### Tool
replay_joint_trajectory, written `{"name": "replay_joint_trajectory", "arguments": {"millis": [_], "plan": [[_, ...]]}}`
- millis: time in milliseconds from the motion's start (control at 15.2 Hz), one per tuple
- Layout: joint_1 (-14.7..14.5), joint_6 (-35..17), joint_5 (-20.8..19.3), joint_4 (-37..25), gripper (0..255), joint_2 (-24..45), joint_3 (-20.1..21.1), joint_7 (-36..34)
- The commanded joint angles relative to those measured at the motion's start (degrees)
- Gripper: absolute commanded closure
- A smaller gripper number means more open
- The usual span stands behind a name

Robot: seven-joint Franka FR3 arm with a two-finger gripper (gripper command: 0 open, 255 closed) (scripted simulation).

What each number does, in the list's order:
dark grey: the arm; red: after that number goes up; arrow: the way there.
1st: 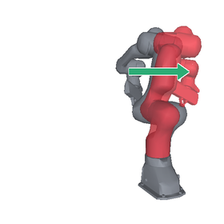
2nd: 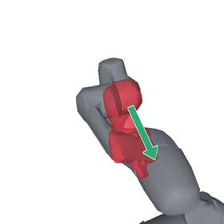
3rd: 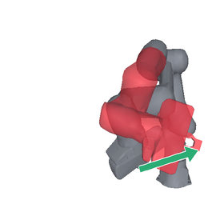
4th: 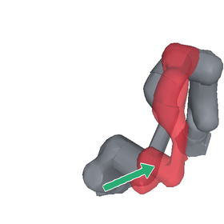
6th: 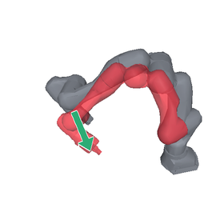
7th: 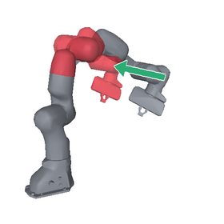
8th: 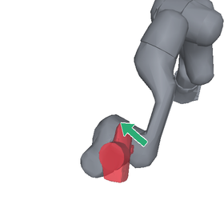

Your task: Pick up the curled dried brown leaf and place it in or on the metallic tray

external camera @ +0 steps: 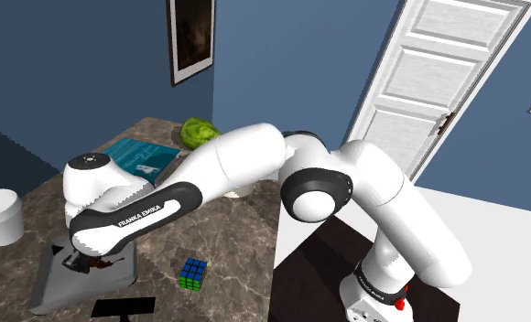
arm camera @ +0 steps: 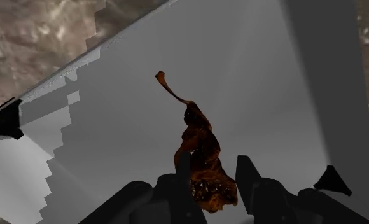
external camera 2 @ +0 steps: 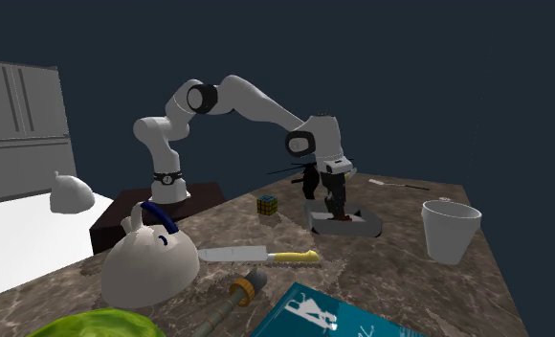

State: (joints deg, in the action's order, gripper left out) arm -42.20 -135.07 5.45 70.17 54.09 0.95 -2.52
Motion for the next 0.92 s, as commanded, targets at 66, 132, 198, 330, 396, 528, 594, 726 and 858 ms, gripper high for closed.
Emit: {"name": "replay_joint_trajectory", "arguments": {"millis": [66, 132, 198, 330, 396, 528, 594, 726, 858], "plan": [[-0.03, 0.82, -0.02, 0.20, 255, -0.97, -0.01, -0.09], [-0.03, 1.24, -0.04, 0.27, 255, -1.46, -0.03, -0.13], [-0.04, 1.67, -0.06, 0.31, 255, -1.94, -0.04, -0.18], [-0.04, 2.56, -0.09, 0.35, 255, -2.86, -0.07, -0.27], [-0.05, 3.02, -0.11, 0.33, 255, -3.31, -0.09, -0.31], [-0.05, 3.95, -0.14, 0.26, 255, -4.17, -0.12, -0.41], [-0.06, 4.45, -0.16, 0.15, 255, -4.56, -0.13, -0.46], [-0.06, 5.42, -0.20, -0.01, 255, -5.38, -0.16, -0.55], [-0.07, 6.44, -0.24, -0.27, 255, -6.14, -0.19, -0.65]]}}
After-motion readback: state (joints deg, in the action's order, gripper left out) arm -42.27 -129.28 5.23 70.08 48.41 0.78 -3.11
